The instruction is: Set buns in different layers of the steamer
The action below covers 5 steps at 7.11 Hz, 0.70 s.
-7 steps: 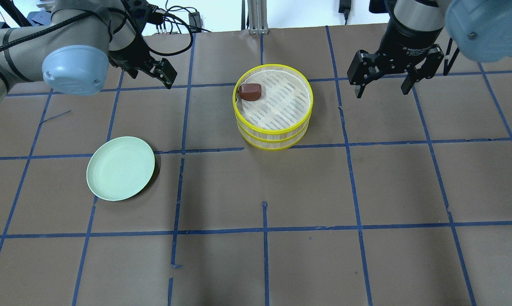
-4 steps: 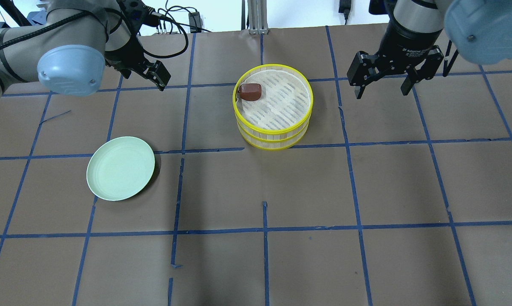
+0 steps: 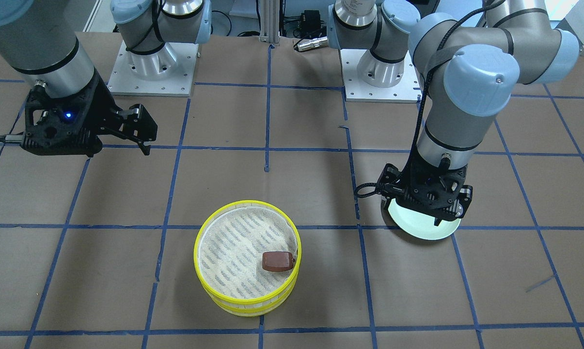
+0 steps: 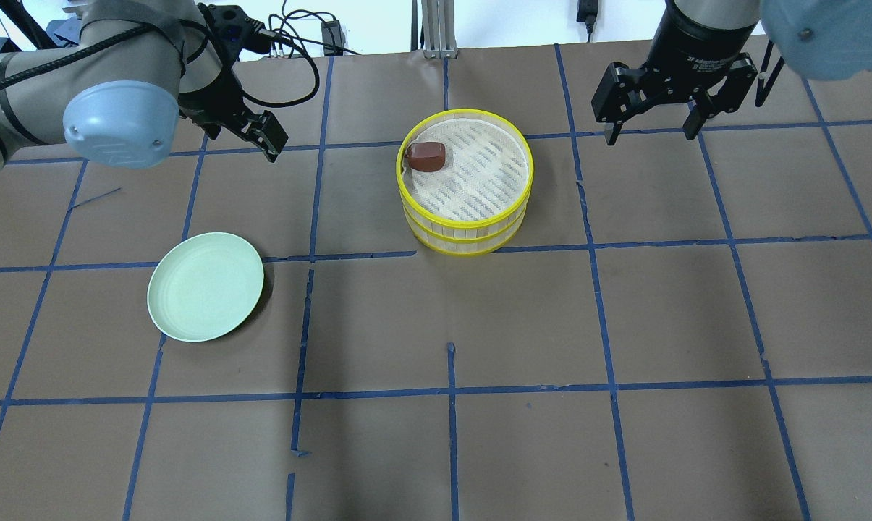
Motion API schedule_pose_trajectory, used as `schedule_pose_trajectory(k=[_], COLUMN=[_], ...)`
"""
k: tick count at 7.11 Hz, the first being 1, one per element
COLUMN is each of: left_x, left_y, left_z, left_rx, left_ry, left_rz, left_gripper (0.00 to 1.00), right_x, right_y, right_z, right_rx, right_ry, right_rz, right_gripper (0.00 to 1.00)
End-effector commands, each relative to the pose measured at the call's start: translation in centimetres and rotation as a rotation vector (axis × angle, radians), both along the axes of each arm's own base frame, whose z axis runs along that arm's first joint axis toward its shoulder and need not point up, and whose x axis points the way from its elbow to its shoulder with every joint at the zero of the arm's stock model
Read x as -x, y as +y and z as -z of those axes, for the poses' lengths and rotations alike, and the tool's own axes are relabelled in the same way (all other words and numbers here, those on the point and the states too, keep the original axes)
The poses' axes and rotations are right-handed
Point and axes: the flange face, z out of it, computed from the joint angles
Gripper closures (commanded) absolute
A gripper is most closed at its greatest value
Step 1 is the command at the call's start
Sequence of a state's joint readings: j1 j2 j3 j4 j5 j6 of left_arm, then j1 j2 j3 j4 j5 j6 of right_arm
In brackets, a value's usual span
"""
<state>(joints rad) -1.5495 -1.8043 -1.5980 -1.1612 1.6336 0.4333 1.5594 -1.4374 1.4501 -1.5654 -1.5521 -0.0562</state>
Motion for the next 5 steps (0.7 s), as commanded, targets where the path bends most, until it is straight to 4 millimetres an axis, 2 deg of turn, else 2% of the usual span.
schedule_pose_trajectory(k=[1,5], left_x=[0.08,0.09], left_y=[0.03,0.54], left_z=[0.0,-0.28], left_rx=[0.0,0.003], left_ry=[0.0,0.0], left_rz=[0.002,0.002], left_gripper=[0.0,0.0], right_x=[-0.18,-0.18], right_y=[-0.32,-0.24], right_z=[0.24,0.62], right_rx=[-0.008,-0.016], right_ry=[0.002,0.002], right_rz=[0.003,0.003], right_gripper=[0.0,0.0])
